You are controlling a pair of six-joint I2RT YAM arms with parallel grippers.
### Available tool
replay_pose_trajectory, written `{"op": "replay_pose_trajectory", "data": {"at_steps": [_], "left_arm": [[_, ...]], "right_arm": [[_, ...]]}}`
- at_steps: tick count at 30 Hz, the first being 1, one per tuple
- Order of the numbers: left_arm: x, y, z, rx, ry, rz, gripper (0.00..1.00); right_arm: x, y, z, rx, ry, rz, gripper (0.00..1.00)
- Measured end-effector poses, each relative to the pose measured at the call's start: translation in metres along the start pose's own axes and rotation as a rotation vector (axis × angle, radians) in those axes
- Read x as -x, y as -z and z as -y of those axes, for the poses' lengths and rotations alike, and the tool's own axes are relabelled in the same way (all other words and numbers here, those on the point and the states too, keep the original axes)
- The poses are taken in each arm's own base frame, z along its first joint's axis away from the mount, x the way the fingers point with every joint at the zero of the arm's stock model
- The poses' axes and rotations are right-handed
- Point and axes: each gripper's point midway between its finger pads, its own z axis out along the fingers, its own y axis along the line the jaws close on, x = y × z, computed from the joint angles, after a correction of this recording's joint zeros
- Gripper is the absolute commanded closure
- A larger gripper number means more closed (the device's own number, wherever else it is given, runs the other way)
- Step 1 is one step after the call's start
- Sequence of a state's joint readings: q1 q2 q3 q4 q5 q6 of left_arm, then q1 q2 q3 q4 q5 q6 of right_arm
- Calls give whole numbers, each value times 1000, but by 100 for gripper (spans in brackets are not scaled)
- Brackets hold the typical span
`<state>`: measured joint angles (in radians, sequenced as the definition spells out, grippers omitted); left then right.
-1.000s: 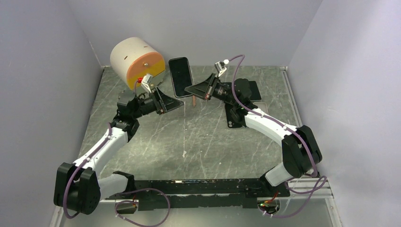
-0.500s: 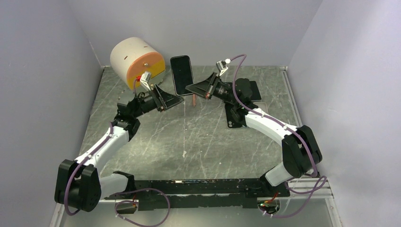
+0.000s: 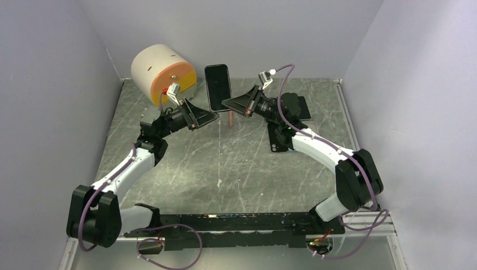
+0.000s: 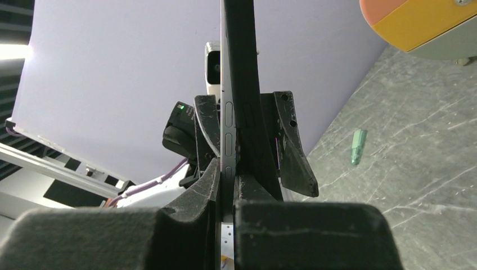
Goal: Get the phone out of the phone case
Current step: Remove the phone case from the phone.
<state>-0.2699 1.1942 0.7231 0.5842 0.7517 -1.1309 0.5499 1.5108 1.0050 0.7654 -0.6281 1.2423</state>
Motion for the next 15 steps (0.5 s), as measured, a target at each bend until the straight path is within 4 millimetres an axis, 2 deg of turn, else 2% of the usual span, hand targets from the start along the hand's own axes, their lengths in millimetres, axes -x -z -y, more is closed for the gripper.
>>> {"op": "replay_pose_trajectory", "data": {"at_steps": [5, 10, 15], "left_arm": [[1, -5, -2, -9, -5, -9, 40], [4, -6, -2, -7, -19, 3, 40], [7, -5, -2, -4, -20, 13, 40]], "right_arm": [[2, 1, -4, 15, -13, 7, 100], [-13, 3, -8, 42, -46, -44, 100], [-17, 4, -7, 39, -46, -64, 100]]}}
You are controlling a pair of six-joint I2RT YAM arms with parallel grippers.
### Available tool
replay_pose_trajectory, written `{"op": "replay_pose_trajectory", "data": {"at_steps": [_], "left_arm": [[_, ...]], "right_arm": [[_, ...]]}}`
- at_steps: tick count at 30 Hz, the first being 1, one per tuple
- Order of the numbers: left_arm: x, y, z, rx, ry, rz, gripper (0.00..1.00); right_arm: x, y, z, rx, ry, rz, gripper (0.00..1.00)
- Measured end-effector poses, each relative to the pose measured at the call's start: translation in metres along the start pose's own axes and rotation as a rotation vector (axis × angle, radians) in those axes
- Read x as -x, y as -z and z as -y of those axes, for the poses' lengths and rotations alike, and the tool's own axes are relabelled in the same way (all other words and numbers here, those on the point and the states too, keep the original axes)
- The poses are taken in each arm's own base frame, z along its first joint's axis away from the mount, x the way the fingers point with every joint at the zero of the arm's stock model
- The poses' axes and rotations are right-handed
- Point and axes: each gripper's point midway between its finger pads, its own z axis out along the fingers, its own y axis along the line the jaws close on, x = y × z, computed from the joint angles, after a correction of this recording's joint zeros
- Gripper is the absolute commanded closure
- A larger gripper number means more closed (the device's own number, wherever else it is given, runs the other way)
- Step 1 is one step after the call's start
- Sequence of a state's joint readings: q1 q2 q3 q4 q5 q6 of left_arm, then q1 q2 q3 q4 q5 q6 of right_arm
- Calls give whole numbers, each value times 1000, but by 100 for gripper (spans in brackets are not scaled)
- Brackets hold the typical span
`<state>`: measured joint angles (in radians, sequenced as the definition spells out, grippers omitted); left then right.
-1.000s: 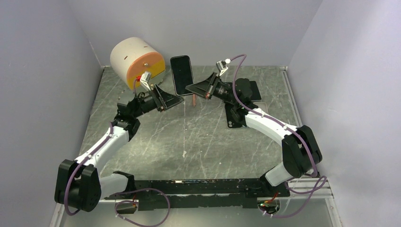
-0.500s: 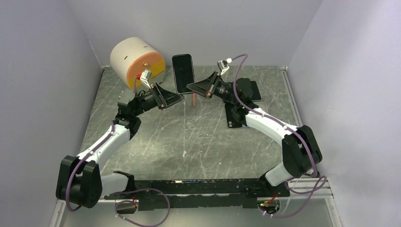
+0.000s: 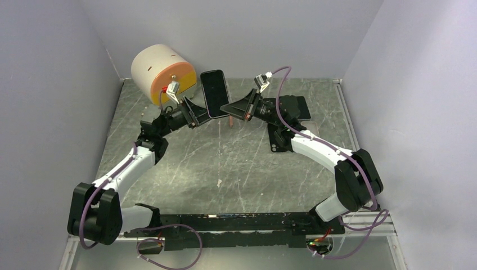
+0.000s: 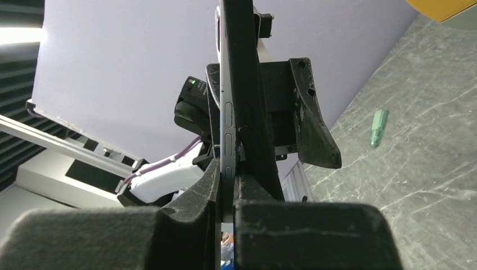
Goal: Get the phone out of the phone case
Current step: Remove the phone case from the phone.
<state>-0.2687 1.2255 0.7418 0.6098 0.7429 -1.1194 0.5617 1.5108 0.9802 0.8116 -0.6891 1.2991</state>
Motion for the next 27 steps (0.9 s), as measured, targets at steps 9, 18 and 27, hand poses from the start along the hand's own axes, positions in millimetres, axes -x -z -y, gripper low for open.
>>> {"op": "replay_pose_trajectory", "data": {"at_steps": [9, 18, 27], "left_arm": [[11, -2, 12, -28, -26, 13, 62], [15, -5, 19, -46, -56, -1, 97], [13, -1, -16, 168, -112, -2, 97]], "right_arm": [[-5, 2, -3, 6, 22, -28, 100], [-8, 6, 1, -37, 55, -40, 100], [-19, 12, 22, -125, 58, -85, 100]]}}
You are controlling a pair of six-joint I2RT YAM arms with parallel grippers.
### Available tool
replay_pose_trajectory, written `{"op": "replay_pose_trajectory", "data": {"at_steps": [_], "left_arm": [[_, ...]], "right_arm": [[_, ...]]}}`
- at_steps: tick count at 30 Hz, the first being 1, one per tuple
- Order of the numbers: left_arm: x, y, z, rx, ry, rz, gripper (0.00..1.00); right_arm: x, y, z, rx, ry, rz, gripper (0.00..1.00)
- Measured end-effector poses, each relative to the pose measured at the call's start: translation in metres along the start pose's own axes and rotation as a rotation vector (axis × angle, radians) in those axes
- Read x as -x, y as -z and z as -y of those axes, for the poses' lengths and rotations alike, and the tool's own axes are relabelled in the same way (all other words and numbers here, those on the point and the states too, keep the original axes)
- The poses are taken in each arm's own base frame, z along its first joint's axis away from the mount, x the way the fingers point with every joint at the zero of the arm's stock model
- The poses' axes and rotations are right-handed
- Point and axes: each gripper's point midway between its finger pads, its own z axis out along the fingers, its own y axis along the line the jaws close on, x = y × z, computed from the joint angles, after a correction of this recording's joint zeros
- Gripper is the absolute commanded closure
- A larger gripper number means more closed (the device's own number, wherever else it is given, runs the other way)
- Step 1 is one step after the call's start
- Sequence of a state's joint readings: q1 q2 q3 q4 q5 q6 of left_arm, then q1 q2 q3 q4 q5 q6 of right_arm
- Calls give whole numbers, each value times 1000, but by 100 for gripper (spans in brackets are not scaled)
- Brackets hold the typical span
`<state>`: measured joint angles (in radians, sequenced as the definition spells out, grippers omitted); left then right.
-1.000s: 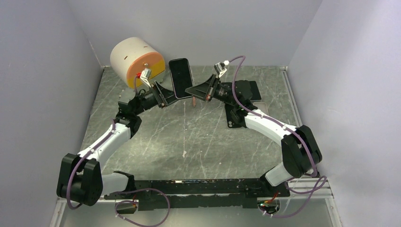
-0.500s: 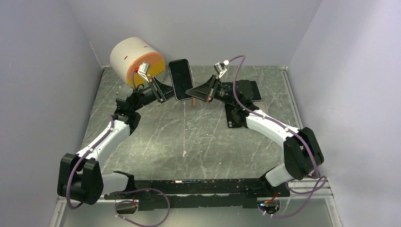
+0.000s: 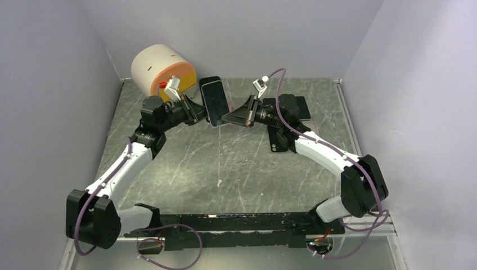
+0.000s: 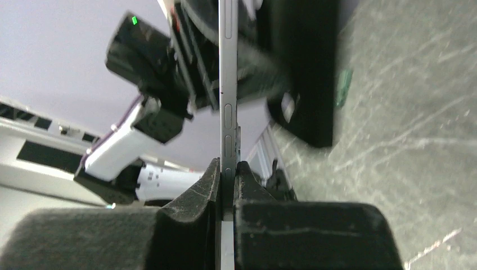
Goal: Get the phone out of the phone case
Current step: Remove the phone case from the phone, then place the phone at the center of the board.
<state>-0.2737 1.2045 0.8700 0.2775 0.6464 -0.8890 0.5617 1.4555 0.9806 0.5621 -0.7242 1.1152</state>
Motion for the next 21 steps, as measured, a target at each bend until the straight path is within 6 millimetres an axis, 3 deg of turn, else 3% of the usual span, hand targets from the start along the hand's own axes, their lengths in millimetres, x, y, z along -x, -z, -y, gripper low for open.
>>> {"op": "replay_pose_trajectory", "data": {"at_steps": [6, 10, 13, 16, 21], "left_arm": [[42, 23, -56, 348, -113, 191, 97], [51, 44, -80, 507, -136, 240, 98], [49, 53, -93, 567, -129, 231, 97], [44, 62, -99, 594, -118, 222, 98], [15, 70, -97, 552, -94, 164, 97]], "right_arm": [[-29, 11, -8, 3, 3, -128, 100], [-39, 18, -5, -20, 30, -171, 100], [-36, 28, 10, -82, 45, -167, 100], [-21, 45, 35, -180, 59, -118, 100], [6, 74, 83, -368, 93, -26, 100]]}}
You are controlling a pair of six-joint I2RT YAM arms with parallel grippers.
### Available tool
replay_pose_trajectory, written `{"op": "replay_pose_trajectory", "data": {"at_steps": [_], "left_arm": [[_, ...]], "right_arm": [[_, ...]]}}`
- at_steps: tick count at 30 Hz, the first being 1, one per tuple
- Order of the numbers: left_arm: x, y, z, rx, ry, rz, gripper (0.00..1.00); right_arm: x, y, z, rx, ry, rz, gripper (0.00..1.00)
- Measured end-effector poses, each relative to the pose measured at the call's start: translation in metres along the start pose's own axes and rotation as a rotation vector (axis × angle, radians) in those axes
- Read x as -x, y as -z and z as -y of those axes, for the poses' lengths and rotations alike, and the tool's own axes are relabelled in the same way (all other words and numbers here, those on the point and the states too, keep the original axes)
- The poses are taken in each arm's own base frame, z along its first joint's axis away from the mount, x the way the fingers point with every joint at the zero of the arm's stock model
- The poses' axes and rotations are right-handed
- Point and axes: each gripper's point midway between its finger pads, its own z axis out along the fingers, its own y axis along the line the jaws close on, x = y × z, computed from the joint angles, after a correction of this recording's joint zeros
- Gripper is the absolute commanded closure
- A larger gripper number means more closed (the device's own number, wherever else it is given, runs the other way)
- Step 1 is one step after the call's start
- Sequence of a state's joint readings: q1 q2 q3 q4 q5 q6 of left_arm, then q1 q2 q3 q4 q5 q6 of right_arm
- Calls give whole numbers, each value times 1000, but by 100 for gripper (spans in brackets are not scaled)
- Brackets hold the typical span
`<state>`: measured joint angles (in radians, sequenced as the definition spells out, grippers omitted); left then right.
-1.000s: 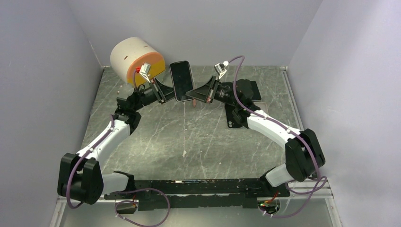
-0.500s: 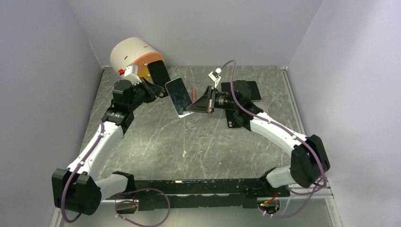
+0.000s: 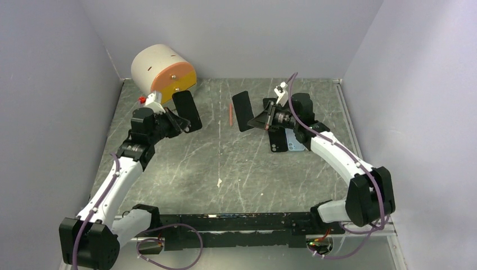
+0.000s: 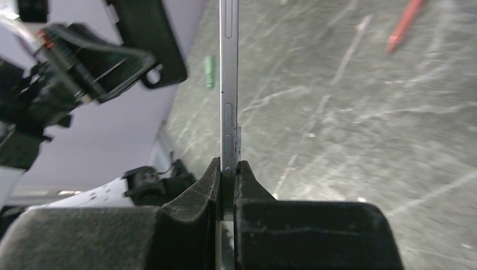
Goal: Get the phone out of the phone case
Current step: Place the phone at the center of the board.
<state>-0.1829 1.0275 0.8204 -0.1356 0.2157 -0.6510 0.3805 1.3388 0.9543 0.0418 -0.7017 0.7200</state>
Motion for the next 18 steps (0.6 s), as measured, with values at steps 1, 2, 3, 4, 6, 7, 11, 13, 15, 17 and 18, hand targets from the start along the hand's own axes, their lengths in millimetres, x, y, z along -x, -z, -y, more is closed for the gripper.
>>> {"op": "replay_pose_trajectory", "data": {"at_steps": [1, 2, 3, 4, 6, 7, 11, 13, 15, 17, 18], "left_arm": [[-8, 2, 1, -19, 7, -22, 97], [-15, 4, 2, -38, 15, -44, 97], [-23, 7, 5, -62, 25, -69, 97], [-30, 9, 6, -81, 33, -93, 98], [-42, 12, 9, -113, 50, -134, 97], [-47, 15, 10, -126, 60, -151, 97], [-59, 22, 14, -161, 77, -190, 98], [-59, 25, 18, -178, 84, -194, 98], [-59, 27, 20, -187, 84, -193, 97], [-58, 27, 21, -190, 85, -193, 98], [-59, 27, 21, -190, 85, -193, 98]], "right_arm": [[2, 1, 11, -36, 4, 9, 100], [4, 1, 23, -72, 7, 15, 100], [4, 0, 32, -97, 9, 15, 100], [4, -2, 43, -126, 10, 14, 100], [3, -6, 67, -184, 3, 5, 100], [1, -9, 79, -211, -4, -4, 100], [0, -20, 126, -312, -34, -28, 100], [3, -25, 150, -357, -55, -32, 100], [6, -29, 170, -394, -76, -32, 100], [8, -34, 185, -413, -94, -36, 100], [10, -37, 193, -420, -104, -39, 100]]}}
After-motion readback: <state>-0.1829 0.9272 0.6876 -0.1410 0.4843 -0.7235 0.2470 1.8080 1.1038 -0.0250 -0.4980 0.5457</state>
